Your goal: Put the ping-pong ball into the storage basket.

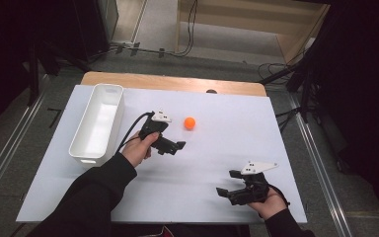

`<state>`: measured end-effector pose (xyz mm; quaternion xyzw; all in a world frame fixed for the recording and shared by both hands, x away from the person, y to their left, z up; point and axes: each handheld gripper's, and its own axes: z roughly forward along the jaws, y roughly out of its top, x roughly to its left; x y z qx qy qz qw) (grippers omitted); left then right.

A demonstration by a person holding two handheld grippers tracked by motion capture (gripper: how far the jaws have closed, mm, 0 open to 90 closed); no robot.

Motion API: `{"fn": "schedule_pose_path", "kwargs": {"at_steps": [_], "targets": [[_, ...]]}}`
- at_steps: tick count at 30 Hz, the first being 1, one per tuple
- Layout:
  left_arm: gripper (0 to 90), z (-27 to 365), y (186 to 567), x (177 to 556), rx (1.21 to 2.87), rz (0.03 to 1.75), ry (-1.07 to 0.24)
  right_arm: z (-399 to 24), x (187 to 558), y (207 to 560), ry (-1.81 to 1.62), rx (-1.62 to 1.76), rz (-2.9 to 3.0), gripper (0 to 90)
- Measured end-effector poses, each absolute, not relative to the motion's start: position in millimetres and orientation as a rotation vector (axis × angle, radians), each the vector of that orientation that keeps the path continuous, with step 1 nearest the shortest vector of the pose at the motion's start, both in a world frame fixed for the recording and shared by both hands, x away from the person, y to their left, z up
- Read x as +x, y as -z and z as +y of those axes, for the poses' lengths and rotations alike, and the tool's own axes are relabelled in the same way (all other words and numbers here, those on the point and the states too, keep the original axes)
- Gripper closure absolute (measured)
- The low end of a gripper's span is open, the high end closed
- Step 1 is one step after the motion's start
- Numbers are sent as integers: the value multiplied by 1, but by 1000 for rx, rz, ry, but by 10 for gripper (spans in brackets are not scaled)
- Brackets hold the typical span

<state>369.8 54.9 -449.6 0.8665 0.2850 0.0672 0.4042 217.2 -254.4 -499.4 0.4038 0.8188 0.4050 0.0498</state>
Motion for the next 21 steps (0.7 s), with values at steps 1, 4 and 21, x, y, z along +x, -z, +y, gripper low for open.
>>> {"fn": "schedule_pose_path", "kwargs": {"at_steps": [1, 4, 21], "targets": [[14, 53, 450, 371, 2186, 721, -170, -255, 217, 499, -1236, 1236, 2489, 129], [14, 51, 450, 372, 2181, 722, -164, -255, 217, 499, -1234, 1236, 2490, 129], [14, 30, 449, 386, 2173, 751, -136, -255, 217, 499, -1237, 1234, 2485, 129]]}}
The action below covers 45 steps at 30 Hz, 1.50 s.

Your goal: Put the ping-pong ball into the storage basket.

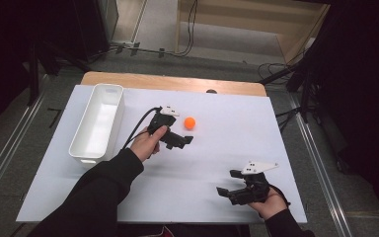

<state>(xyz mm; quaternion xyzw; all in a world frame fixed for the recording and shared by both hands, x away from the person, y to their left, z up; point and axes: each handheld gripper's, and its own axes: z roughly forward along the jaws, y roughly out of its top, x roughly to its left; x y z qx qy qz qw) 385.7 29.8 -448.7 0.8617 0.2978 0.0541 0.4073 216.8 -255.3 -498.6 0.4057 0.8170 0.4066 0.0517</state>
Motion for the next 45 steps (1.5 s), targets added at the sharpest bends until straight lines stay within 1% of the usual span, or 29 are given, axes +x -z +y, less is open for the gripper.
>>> {"fn": "schedule_pose_path", "kwargs": {"at_steps": [3, 4, 5, 7, 10, 14, 17, 25, 26, 27, 38, 45], "targets": [[14, 27, 449, 387, 2192, 731, -161, -255, 216, 498, -1238, 1241, 2484, 129], [14, 26, 450, 387, 2180, 722, -149, -255, 216, 498, -1239, 1242, 2483, 129], [14, 26, 449, 388, 2175, 724, -136, -255, 216, 498, -1239, 1243, 2483, 129], [14, 23, 450, 389, 2171, 750, -155, -255, 216, 498, -1238, 1242, 2484, 129], [14, 23, 451, 392, 2140, 741, -129, -255, 217, 499, -1239, 1236, 2484, 129], [14, 24, 455, 398, 2183, 765, -156, -256, 217, 499, -1244, 1237, 2480, 129], [14, 25, 455, 404, 2176, 796, -143, -256, 217, 499, -1238, 1238, 2486, 129], [16, 21, 453, 412, 2168, 786, -176, -256, 217, 499, -1237, 1243, 2486, 129], [47, 20, 453, 412, 2162, 786, -180, -256, 217, 499, -1238, 1243, 2486, 129], [50, 20, 453, 414, 2167, 784, -185, -256, 218, 499, -1240, 1237, 2484, 129], [50, 14, 454, 427, 2139, 800, -198, -256, 217, 499, -1241, 1237, 2486, 129], [50, 7, 453, 432, 2155, 803, -213, -256, 217, 499, -1240, 1242, 2491, 129]]}}
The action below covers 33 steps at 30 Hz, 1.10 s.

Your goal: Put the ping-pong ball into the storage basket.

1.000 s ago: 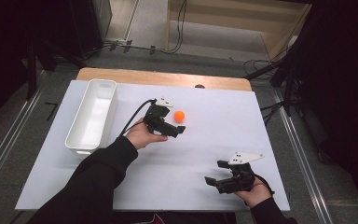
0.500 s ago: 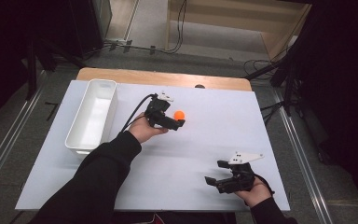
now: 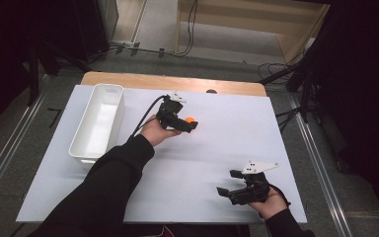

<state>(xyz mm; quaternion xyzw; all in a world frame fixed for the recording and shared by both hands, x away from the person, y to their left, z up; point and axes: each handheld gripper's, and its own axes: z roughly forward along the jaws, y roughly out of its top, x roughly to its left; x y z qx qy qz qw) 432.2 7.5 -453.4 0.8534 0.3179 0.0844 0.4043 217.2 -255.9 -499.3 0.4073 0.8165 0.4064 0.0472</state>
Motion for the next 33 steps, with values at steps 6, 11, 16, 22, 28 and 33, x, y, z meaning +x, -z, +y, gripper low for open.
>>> {"fn": "schedule_pose_path", "kwargs": {"at_steps": [6, 11, 16, 22, 28, 33], "targets": [[50, 3, 457, 440, 2146, 815, -225, -256, 217, 499, -1245, 1247, 2490, 129], [50, 1, 461, 445, 2164, 829, -229, -256, 217, 499, -1246, 1239, 2486, 129], [50, -5, 461, 450, 2175, 826, -249, -256, 217, 499, -1246, 1237, 2487, 129], [50, -10, 462, 455, 2175, 836, -257, -256, 217, 499, -1249, 1234, 2491, 129], [50, -15, 463, 459, 2182, 833, -266, -256, 217, 499, -1248, 1236, 2491, 129], [50, -18, 471, 458, 2213, 831, -265, -256, 217, 499, -1248, 1237, 2491, 128]]}}
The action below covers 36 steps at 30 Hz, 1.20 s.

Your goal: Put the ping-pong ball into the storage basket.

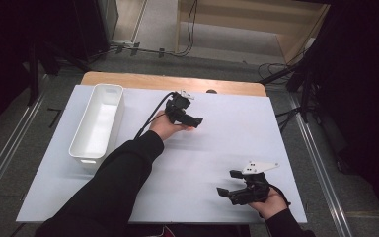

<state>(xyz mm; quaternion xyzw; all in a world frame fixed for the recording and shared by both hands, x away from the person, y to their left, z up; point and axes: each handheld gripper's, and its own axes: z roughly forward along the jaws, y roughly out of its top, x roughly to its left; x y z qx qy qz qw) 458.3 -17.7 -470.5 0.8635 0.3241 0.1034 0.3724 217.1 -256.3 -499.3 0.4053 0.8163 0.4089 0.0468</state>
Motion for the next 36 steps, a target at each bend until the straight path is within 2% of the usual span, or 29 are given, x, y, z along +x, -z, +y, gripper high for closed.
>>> {"fn": "schedule_pose_path", "kwargs": {"at_steps": [36], "targets": [[50, -19, 515, 454, 2225, 834, -339, -255, 217, 500, -1245, 1237, 2506, 129]]}}
